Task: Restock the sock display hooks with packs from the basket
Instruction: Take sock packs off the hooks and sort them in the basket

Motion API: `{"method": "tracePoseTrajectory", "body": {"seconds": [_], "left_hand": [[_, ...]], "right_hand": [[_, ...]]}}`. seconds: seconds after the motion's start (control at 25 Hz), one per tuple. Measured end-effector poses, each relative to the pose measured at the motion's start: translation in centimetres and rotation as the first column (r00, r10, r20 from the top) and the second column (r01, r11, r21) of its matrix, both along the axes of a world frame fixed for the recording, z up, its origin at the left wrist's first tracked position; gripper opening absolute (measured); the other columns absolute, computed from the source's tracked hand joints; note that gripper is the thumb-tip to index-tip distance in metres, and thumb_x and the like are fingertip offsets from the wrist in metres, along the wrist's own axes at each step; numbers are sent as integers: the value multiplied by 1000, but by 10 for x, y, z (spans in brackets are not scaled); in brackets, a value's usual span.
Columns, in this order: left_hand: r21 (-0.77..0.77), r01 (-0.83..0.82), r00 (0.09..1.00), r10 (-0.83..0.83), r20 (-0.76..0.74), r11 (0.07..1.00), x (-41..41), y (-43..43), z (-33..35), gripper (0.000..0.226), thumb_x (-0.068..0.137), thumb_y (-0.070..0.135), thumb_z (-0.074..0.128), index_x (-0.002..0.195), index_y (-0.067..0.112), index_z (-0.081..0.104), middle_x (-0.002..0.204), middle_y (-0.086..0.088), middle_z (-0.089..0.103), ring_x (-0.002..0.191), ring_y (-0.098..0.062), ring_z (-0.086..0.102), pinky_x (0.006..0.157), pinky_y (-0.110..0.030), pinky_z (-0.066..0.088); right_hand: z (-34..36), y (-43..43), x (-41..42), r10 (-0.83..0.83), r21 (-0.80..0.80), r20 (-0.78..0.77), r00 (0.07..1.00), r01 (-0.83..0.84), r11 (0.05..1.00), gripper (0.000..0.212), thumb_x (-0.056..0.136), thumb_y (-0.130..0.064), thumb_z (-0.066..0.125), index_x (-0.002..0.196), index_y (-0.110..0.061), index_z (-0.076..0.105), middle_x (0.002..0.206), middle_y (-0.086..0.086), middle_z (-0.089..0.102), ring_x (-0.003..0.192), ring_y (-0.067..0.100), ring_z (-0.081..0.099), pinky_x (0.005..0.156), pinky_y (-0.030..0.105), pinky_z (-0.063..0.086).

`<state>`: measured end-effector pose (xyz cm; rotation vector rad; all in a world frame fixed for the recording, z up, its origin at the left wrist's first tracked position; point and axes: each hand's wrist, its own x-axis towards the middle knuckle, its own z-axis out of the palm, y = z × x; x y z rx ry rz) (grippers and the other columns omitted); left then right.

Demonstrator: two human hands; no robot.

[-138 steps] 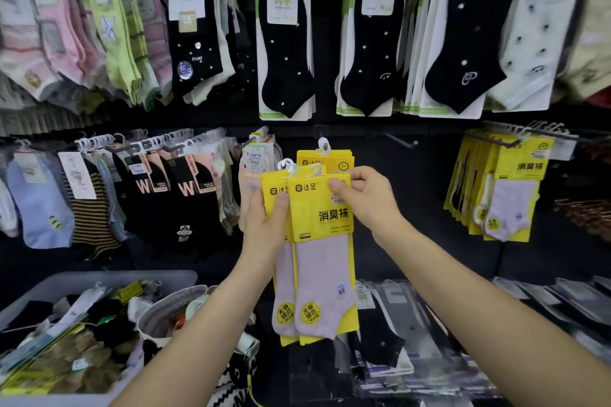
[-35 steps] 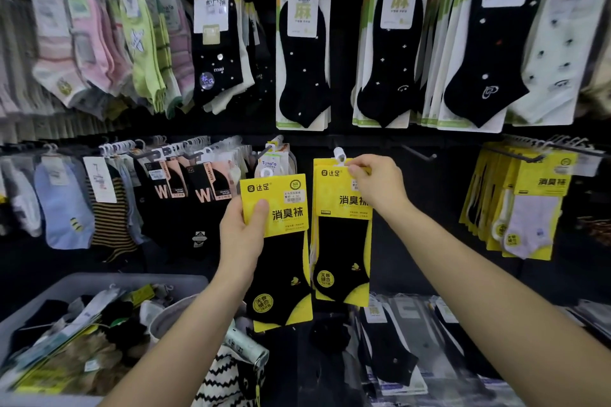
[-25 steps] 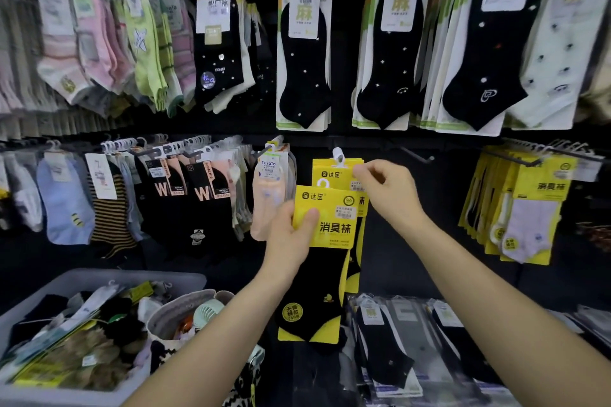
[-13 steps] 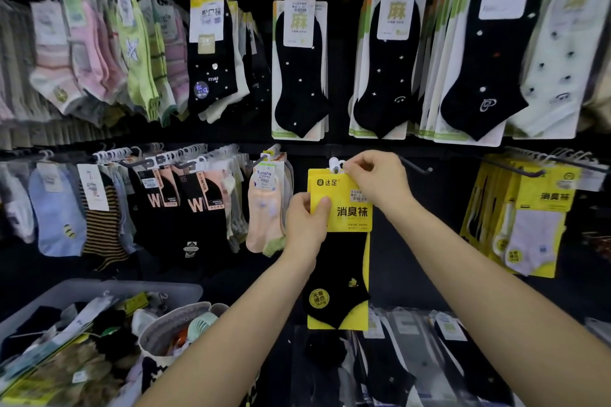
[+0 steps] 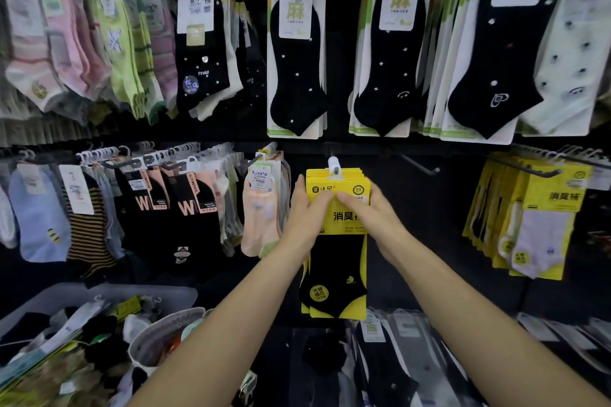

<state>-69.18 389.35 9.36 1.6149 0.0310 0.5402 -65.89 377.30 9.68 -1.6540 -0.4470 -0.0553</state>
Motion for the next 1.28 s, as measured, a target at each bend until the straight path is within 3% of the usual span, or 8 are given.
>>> {"method": "tracePoseTrajectory", "body": {"seconds": [0.2, 0.36, 0.6, 0.76, 0.96, 1.04, 1.16, 1.28], "left_hand": [[-62, 79, 995, -75, 60, 995, 16, 7, 1, 30, 80, 16, 43, 108, 13, 56, 95, -4, 62, 92, -21, 59, 82, -38, 49], [-74, 86, 994, -80, 76, 994, 30, 13, 3, 28, 87, 4, 37, 96, 22, 57, 90, -1, 63, 86, -18, 62, 79, -36, 51], [-84, 166, 979, -154, 130, 983, 35, 18, -18, 34, 90, 3, 33, 102, 23, 57, 81, 14, 72, 75, 0, 67, 61, -16, 52], [-100, 115, 988, -104, 112, 988, 35, 13, -29, 33, 93, 7, 34, 115, 14, 57, 101, 0, 70, 91, -12, 66, 76, -25, 55], [-70, 23, 999, -19, 51, 997, 18, 0, -49, 28, 96, 15, 38, 120, 15, 53, 103, 6, 66, 96, -4, 62, 76, -12, 49], [-95, 15, 1000, -16, -15, 995, 5, 2, -57, 37, 97, 21, 37, 132, 13, 45, 125, 0, 59, 116, -13, 54, 96, -25, 45], [-55, -43, 994, 37, -100, 998, -37, 3, -109, 48, 99, 29, 38, 145, 18, 28, 146, 5, 37, 130, -5, 35, 102, -18, 29], [3, -48, 950, 46, -310, 999, -92, -2, -196, 54, 98, 35, 42, 147, 23, 22, 150, 9, 26, 138, -7, 24, 105, -21, 23]], "right_hand": [[-12, 7, 17, 134, 152, -30, 991, -128, 980, 30, 88, -21, 64, 107, -37, 47, 103, -6, 66, 99, 12, 64, 81, 28, 53], [-13, 14, 27, 108, 151, -26, 994, -103, 983, 60, 88, -22, 64, 139, -20, 32, 113, -2, 63, 109, 16, 61, 96, 39, 49], [-23, 15, 39, 108, 94, 0, 994, -107, 990, 81, 87, -18, 65, 149, -17, 13, 130, 7, 57, 122, 23, 53, 106, 49, 40], [-32, 11, 36, 66, 11, 39, 997, -66, 998, 71, 92, -23, 58, 148, -12, 16, 141, 9, 46, 132, 25, 41, 111, 47, 33], [-51, 6, 9, 64, -84, 96, 993, -56, 995, 44, 99, -23, 44, 140, -15, 31, 132, 1, 51, 126, 17, 46, 100, 28, 38], [-60, -3, 1, 70, -140, 53, 996, -62, 988, 57, 98, -30, 45, 147, -15, 21, 145, 0, 41, 134, 16, 37, 110, 34, 33], [-103, -31, -27, 75, -218, -82, 994, -91, 972, 72, 95, -35, 48, 151, -16, 7, 156, 4, 22, 142, 17, 25, 116, 37, 23], [-175, -70, -70, 73, -319, -254, 964, -155, 935, 65, 96, -33, 47, 149, -18, 14, 150, 6, 32, 130, 13, 39, 102, 23, 32]]}}
